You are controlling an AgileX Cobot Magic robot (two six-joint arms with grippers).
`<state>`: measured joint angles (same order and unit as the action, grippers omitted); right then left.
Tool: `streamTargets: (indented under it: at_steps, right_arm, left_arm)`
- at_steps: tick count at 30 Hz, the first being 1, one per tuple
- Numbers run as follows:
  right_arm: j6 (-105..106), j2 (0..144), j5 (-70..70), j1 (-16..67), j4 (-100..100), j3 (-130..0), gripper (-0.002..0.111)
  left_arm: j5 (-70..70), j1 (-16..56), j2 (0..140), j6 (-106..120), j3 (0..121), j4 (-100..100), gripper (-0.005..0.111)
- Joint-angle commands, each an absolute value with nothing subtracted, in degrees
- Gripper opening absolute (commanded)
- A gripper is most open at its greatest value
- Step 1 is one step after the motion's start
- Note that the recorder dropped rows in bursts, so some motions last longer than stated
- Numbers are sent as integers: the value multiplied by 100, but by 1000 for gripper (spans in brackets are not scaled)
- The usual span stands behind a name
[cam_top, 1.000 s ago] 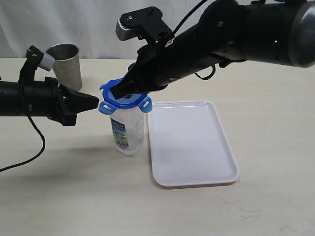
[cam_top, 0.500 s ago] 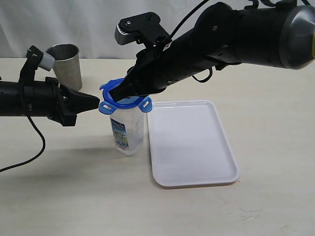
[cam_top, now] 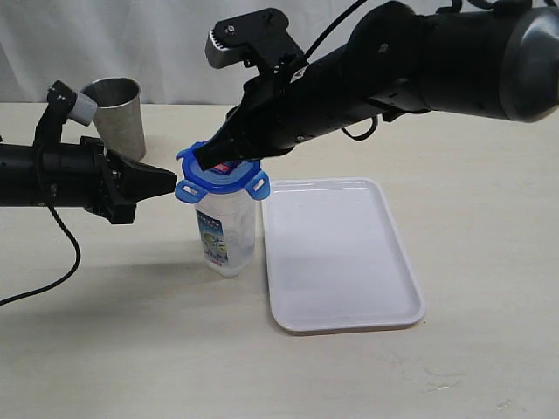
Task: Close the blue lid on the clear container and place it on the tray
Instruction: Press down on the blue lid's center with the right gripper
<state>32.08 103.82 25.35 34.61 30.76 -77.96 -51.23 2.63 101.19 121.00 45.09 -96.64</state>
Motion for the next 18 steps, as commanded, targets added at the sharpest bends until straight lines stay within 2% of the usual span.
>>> streamTargets:
  at_steps: [1, 18]
  right_arm:
    - [3220, 10551, 2687, 3463, 3046, -7803, 4]
    - [3232, 10417, 2545, 3478, 3046, -7698, 4]
  left_arm:
    - [-5217, 272, 10131, 12277, 4545, -9689, 0]
    - [-5217, 272, 10131, 12277, 4545, -9743, 0]
